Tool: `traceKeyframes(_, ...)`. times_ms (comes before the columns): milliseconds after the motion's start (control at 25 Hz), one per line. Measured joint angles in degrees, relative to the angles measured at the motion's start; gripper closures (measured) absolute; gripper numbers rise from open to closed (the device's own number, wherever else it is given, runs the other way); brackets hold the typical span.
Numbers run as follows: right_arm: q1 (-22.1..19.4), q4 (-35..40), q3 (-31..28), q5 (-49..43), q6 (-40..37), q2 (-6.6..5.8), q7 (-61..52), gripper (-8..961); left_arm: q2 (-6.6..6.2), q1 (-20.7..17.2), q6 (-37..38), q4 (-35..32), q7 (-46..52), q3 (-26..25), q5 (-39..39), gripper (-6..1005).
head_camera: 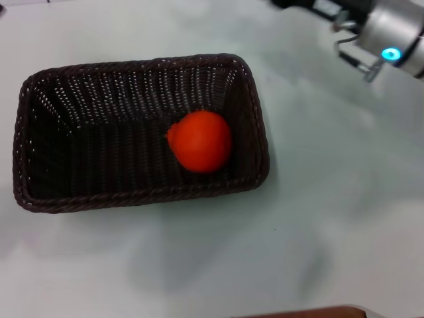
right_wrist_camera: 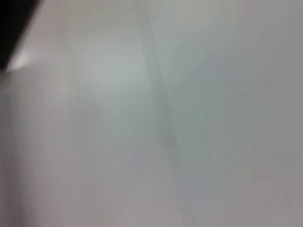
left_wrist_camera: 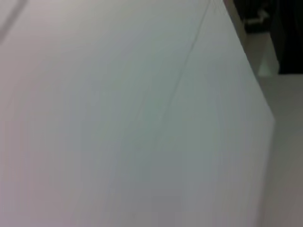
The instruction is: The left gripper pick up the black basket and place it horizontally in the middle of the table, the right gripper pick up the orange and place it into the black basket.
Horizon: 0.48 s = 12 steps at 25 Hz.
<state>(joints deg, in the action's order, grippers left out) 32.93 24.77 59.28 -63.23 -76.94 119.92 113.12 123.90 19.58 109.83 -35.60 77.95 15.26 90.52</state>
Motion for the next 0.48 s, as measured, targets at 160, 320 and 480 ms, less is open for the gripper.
traceKeyframes(160,-2.97,-7.17,-5.35,9.89,2.35,0.02,11.62,130,-0.16,-1.02,-1.27,6.88,-9.48,-5.46,-3.67,297)
traceKeyframes(320,-4.97,-13.75,-10.54,18.64,1.92,0.09,19.95,128,0.04,-1.71,-2.87,11.72,-18.16,-13.06,-4.09,299)
traceKeyframes(480,-7.02,-15.93,-13.32,23.60,0.59,0.19,23.80,128,0.12,-2.12,-2.59,19.83,-33.12,-21.59,-4.11,301)
